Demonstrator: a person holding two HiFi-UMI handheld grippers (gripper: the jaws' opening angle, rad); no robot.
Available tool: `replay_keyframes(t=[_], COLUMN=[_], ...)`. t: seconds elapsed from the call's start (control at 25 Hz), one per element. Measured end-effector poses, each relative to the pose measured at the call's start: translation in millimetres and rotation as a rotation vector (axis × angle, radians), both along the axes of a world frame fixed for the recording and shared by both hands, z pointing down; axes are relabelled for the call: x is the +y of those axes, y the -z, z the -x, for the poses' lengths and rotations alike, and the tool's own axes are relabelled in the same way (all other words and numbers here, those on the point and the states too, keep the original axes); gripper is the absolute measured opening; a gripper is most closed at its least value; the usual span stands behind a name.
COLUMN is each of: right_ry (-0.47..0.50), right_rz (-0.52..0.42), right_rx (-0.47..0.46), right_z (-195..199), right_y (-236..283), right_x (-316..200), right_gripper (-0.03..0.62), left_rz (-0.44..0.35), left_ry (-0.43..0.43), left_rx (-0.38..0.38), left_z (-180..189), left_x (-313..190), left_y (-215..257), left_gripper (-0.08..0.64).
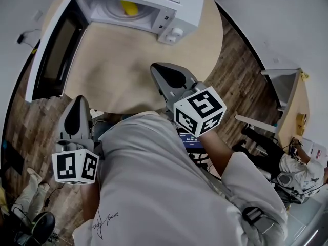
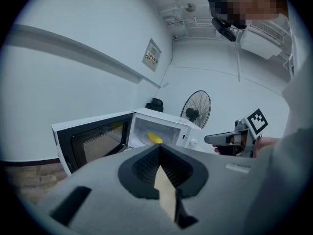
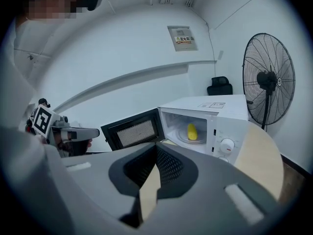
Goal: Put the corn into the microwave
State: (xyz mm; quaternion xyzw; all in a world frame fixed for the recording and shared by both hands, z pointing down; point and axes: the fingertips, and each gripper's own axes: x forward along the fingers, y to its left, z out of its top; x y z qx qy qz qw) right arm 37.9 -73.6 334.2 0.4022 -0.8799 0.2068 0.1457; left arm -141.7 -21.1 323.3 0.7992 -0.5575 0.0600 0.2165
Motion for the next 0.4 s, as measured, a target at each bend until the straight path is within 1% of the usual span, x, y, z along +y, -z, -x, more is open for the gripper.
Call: replay_keyframes(t=[0.16, 0.4], right_ry=[0.011, 0.007], right_rz=[0.009, -0.003], right_rx=[0.003, 0.004], right_z=[0.2, 1.2], right_y=[0.2, 3.8], right_x=[4.5, 4.0], right_gripper=[0.011, 0.011], left_rz=[0.001, -0.010], left_ry=[-0.013, -0.025], left_rx=[0.013, -0.003], left_z=[-2.5, 0.4], left_x=[4.4, 7.7], left_y=[0.3, 5.0], left_gripper=[-0.011, -0.009])
